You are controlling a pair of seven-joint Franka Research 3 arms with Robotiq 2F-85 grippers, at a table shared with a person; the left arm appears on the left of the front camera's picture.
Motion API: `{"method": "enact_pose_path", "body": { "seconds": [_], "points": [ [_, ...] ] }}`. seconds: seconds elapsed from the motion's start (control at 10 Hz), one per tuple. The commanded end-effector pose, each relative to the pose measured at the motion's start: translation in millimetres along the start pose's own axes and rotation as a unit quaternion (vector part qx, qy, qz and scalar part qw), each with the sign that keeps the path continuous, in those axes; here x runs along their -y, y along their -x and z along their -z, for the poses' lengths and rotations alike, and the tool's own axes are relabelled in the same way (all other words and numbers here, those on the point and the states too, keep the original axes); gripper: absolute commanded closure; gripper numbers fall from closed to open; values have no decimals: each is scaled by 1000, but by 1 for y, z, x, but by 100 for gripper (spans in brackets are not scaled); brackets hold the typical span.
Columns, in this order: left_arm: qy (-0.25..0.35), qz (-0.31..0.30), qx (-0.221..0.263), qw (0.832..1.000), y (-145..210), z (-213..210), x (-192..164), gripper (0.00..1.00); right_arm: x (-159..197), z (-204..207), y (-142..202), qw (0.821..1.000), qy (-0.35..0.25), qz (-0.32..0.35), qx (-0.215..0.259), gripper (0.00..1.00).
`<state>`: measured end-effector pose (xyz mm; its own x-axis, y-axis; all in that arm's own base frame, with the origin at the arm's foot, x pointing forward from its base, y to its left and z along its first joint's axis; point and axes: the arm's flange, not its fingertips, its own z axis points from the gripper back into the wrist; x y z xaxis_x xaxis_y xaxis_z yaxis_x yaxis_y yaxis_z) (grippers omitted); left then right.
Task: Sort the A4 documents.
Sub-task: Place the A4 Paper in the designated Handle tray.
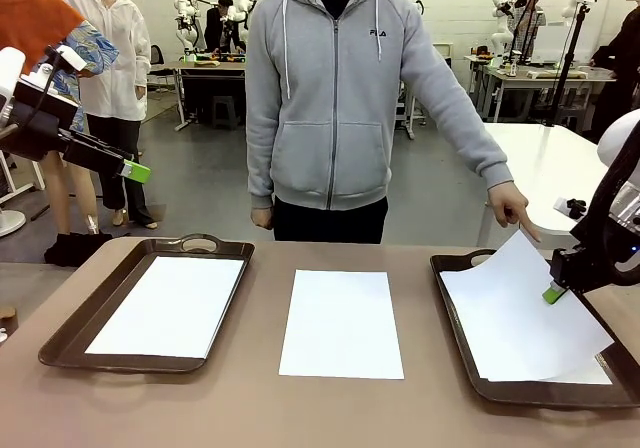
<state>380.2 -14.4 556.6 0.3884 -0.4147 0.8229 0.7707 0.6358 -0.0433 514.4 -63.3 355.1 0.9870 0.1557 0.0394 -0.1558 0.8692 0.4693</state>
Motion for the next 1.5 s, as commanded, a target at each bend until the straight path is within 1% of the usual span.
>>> {"method": "enact_pose_path", "body": {
  "seconds": [0.0,0.2,0.3,0.8,1.1,1.3,1.4],
  "points": [
    [4,0,6,1000,1,0,0,0,3,8,2,1000,22,19,6,99],
    [4,0,6,1000,1,0,0,0,10,11,4,999,42,30,11,99],
    [4,0,6,1000,1,0,0,0,12,11,5,998,41,38,13,90],
    [4,0,6,1000,1,0,0,0,10,7,2,997,66,34,15,49],
    [4,0,6,1000,1,0,0,0,9,-1,-1,995,96,29,20,23],
    [4,0,6,1000,1,0,0,0,9,-3,-2,994,102,30,20,6],
    [4,0,6,1000,1,0,0,0,9,-3,-2,994,106,33,20,0]
  ]
}}
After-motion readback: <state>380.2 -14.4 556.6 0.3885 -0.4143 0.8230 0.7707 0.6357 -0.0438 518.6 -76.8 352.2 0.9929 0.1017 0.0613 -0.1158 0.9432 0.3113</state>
